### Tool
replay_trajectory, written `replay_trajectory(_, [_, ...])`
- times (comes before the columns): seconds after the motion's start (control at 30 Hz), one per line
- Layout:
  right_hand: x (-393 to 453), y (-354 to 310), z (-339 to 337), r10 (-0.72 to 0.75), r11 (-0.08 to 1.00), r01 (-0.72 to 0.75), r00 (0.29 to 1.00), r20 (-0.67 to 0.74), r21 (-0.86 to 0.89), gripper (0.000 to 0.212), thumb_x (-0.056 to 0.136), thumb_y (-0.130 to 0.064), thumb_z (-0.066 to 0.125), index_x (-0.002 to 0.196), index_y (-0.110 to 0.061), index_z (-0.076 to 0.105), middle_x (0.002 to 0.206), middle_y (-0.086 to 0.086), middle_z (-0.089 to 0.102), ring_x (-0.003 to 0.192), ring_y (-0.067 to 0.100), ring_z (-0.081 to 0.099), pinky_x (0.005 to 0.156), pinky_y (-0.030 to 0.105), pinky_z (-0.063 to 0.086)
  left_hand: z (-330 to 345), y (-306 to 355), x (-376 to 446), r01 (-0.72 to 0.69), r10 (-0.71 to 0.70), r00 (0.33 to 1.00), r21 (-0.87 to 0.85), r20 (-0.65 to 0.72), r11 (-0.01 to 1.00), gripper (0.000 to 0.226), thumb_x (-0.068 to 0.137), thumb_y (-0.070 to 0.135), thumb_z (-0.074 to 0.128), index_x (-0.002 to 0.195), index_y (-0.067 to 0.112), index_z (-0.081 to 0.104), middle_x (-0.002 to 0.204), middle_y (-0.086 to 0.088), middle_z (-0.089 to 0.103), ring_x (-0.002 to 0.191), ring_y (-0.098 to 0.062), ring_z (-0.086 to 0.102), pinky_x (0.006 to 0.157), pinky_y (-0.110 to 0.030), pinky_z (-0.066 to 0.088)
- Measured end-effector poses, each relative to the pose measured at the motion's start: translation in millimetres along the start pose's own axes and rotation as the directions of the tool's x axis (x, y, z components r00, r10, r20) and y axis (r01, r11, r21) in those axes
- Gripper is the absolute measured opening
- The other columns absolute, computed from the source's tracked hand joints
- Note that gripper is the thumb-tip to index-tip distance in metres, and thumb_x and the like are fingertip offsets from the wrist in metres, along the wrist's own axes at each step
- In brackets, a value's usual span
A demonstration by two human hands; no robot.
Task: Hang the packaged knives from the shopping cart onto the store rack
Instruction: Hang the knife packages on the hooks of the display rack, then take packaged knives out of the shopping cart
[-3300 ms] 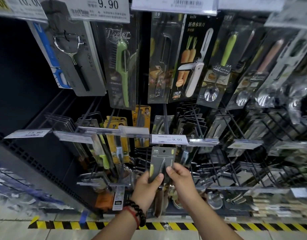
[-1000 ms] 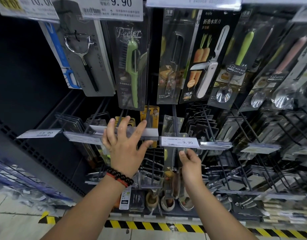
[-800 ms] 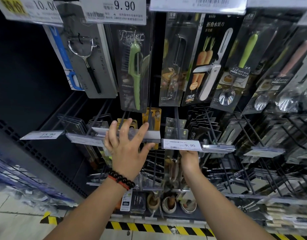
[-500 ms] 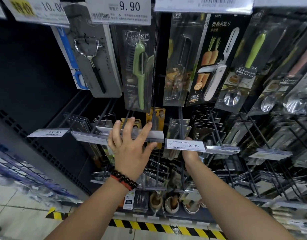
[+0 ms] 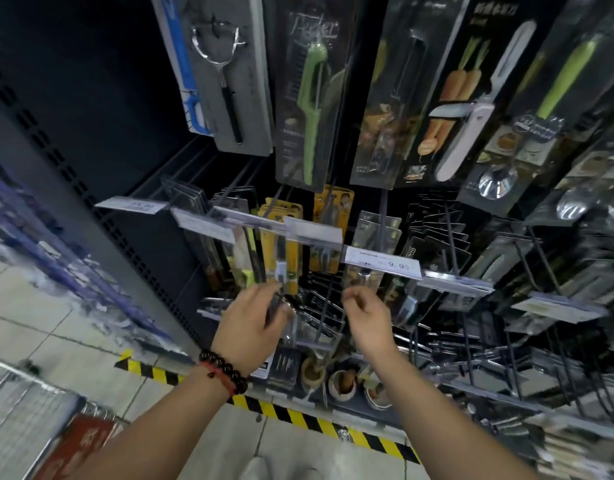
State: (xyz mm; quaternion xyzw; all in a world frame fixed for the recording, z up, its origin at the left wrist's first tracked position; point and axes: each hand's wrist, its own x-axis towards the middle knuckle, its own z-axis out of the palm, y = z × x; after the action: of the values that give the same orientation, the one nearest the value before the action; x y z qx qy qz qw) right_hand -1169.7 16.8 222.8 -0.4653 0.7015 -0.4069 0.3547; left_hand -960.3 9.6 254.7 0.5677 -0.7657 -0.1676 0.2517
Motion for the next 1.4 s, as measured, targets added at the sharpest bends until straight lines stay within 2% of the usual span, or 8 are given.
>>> replay_trajectory(0.1, [-8, -18, 25, -0.133, 0.981, 0.154, 0.976, 0.171, -0.118, 0.012, 0.096, -0.022, 0.054, 0.104, -0.024, 0.063, 0.087, -0.011, 0.063, 0.077, 0.009, 0.059, 0.069, 0.023, 0.045, -2, -24, -19, 0.139, -0.151, 0.977, 0.087, 0.152, 0.986, 0.045, 0.096, 0.037, 0.048, 0.138, 0.021, 0.045, 0.134, 0.001, 0.049, 0.121, -0.020, 0.046, 0.099, -0.035, 0.044])
replay_trajectory(0.2, [-21, -39, 64, -0.204, 0.941, 0.279, 0.920, 0.334, -0.194, 0.019, 0.095, -0.025, 0.055, 0.111, -0.021, 0.064, 0.100, -0.007, 0.063, 0.092, 0.013, 0.060, 0.079, 0.030, 0.048, -20, -45, -46, 0.232, -0.262, 0.947, 0.171, 0.186, 0.958, 0.047, 0.092, 0.041, 0.048, 0.137, 0.025, 0.046, 0.135, 0.000, 0.050, 0.119, -0.021, 0.048, 0.096, -0.036, 0.045])
replay_trajectory(0.5, [-148, -94, 200, -0.344, 0.844, 0.519, 0.715, 0.608, -0.133, 0.015, 0.089, -0.026, 0.057, 0.101, -0.023, 0.065, 0.097, -0.002, 0.069, 0.091, 0.018, 0.063, 0.081, 0.036, 0.051, -114, -114, -189, 0.512, -0.514, 0.858, 0.134, -0.025, 0.848, 0.043, 0.093, 0.037, 0.050, 0.134, 0.025, 0.047, 0.125, 0.001, 0.055, 0.115, -0.023, 0.054, 0.094, -0.036, 0.046])
replay_trajectory(0.67, [-260, -107, 273, -0.404, 0.814, 0.580, 0.612, 0.679, -0.038, 0.014, 0.087, -0.023, 0.060, 0.094, -0.018, 0.071, 0.093, 0.005, 0.071, 0.091, 0.022, 0.064, 0.082, 0.037, 0.050, -168, -147, -318, 0.627, -0.618, 0.778, 0.066, -0.112, 0.776, 0.029, 0.089, 0.041, 0.048, 0.115, 0.032, 0.056, 0.106, 0.005, 0.063, 0.103, -0.020, 0.060, 0.083, -0.035, 0.049])
replay_trajectory(0.83, [-369, -114, 331, -0.407, 0.823, 0.566, 0.536, 0.740, 0.042, 0.037, 0.075, -0.042, 0.050, 0.090, -0.017, 0.072, 0.086, 0.003, 0.071, 0.083, 0.018, 0.064, 0.082, 0.038, 0.052, -219, -171, -443, 0.715, -0.699, 0.691, 0.027, -0.186, 0.699, 0.037, 0.094, 0.037, 0.049, 0.130, 0.033, 0.053, 0.127, 0.002, 0.060, 0.119, -0.020, 0.053, 0.097, -0.030, 0.042])
replay_trajectory(1.0, [-432, -130, 364, -0.367, 0.859, 0.510, 0.548, 0.751, 0.048, 0.012, 0.087, -0.015, 0.061, 0.085, -0.025, 0.068, 0.081, -0.008, 0.066, 0.076, 0.006, 0.058, 0.065, 0.005, 0.038, -259, -202, -523, 0.778, -0.758, 0.619, 0.023, -0.206, 0.628, 0.044, 0.095, 0.042, 0.044, 0.136, 0.027, 0.046, 0.138, 0.005, 0.052, 0.126, -0.016, 0.047, 0.102, -0.032, 0.041])
replay_trajectory(1.13, [-453, -140, 388, -0.372, 0.871, 0.484, 0.549, 0.748, 0.078, 0.016, 0.089, -0.011, 0.060, 0.081, -0.025, 0.065, 0.076, -0.011, 0.064, 0.070, -0.003, 0.055, 0.061, 0.006, 0.039, -280, -228, -543, 0.775, -0.760, 0.617, -0.011, -0.204, 0.632, 0.045, 0.095, 0.043, 0.045, 0.137, 0.028, 0.045, 0.139, 0.005, 0.050, 0.127, -0.015, 0.046, 0.103, -0.033, 0.040])
replay_trajectory(1.4, [-444, -144, 485, -0.281, 0.937, 0.345, 0.644, 0.711, 0.057, 0.014, 0.092, -0.009, 0.056, 0.091, -0.017, 0.067, 0.086, -0.004, 0.066, 0.074, 0.004, 0.058, 0.056, 0.005, 0.041, -318, -314, -530, 0.732, -0.726, 0.680, 0.047, -0.098, 0.679, 0.047, 0.096, 0.043, 0.044, 0.140, 0.028, 0.042, 0.144, 0.008, 0.046, 0.131, -0.012, 0.042, 0.107, -0.032, 0.038])
